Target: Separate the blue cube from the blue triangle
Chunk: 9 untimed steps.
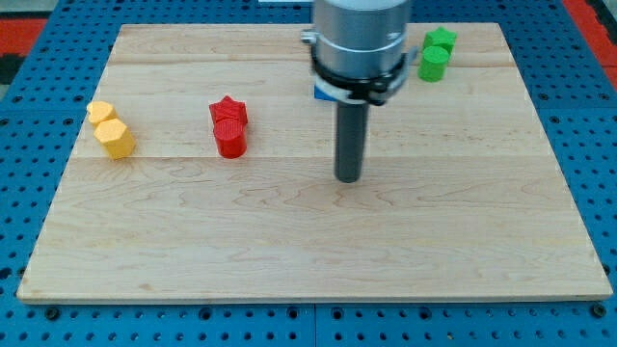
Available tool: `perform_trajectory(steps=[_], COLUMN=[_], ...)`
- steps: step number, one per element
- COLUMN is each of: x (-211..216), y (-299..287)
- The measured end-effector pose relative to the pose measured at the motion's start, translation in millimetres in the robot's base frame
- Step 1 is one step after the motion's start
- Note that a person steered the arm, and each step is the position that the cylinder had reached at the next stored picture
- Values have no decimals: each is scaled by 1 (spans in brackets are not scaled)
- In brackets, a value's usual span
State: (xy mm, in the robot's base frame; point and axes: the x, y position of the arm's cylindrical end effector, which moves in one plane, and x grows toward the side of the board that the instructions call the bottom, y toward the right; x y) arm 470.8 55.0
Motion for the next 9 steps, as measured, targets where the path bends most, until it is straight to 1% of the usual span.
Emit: perform_trajectory(steps=[2,3,4,5,6,7,8,9], x=[0,-28,-67,-94,-148,-201,-214,-221], y=[5,23,35,13,30,-14,-68,3])
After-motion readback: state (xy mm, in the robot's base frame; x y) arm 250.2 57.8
